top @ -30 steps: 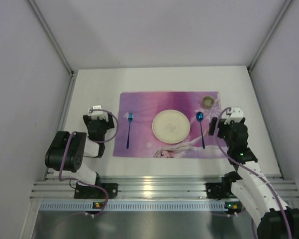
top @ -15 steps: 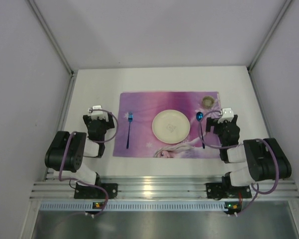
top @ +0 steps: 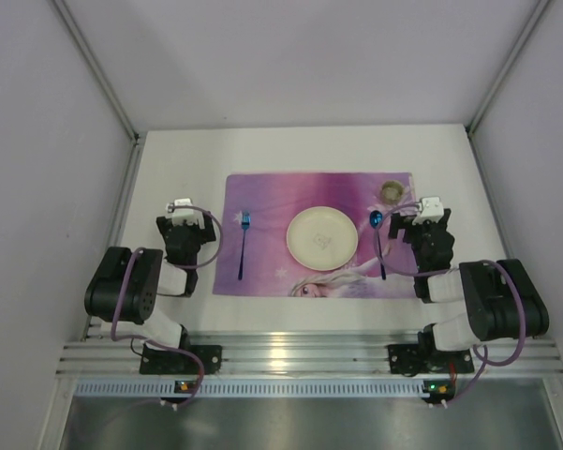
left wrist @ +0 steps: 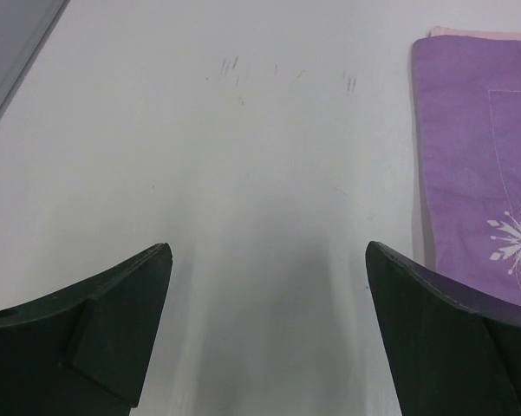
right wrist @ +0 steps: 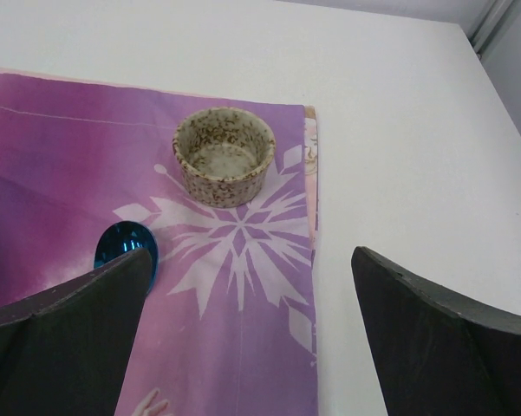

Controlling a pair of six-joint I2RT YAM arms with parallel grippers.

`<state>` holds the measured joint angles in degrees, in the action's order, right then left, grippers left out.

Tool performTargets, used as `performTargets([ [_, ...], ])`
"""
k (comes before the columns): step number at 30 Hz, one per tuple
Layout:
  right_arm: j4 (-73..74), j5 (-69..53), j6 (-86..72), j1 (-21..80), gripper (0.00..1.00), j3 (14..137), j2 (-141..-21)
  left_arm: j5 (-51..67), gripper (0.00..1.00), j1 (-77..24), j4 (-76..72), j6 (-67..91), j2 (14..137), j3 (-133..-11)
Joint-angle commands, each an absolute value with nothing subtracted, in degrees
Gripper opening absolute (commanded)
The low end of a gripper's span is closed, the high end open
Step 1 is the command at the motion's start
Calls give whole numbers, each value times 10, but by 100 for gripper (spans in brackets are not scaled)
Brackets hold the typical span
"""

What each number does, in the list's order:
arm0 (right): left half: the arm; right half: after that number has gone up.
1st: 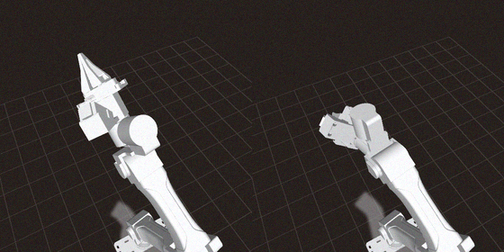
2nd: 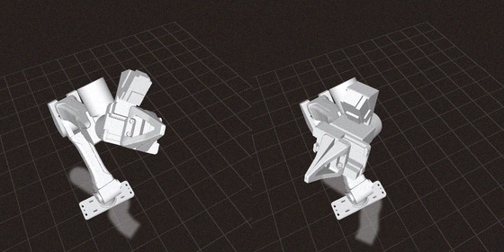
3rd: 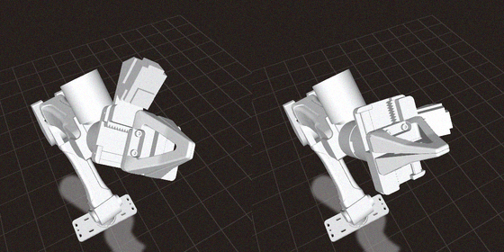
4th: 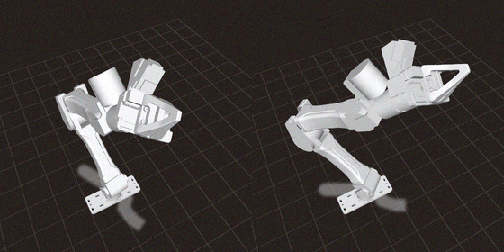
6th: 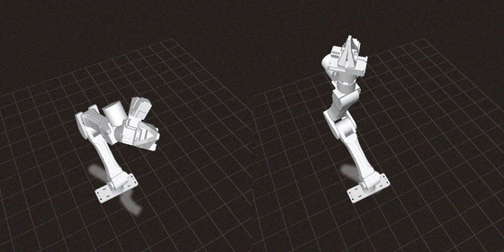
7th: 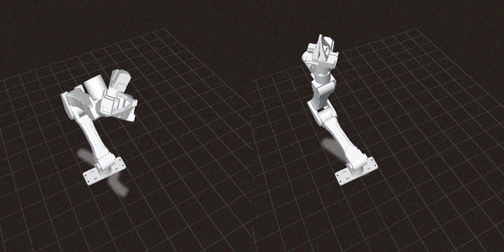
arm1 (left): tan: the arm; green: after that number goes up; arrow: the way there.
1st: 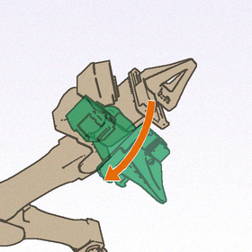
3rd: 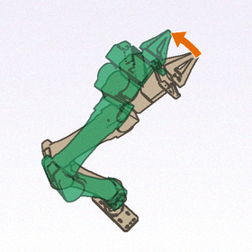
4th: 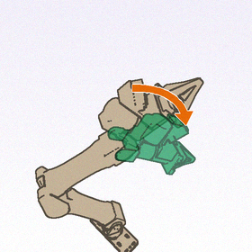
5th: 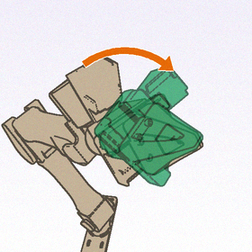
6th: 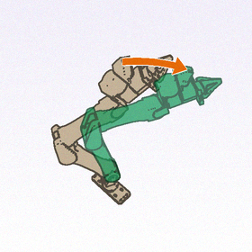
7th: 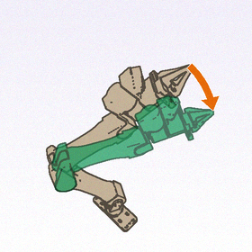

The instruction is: Set the dinner table for one person

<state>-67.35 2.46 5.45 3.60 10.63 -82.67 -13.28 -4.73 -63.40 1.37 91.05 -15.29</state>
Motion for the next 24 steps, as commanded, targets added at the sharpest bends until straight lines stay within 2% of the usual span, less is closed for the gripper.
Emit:
performTargets([
  [1, -714, 11, 54, 33, 100, 120, -830, -127, 99, -44, -677, 18, 908, -163],
  [24, -705, 22, 47, 32, 100, 126, -830, -126, 99, -44, -677, 18, 909, -163],
])
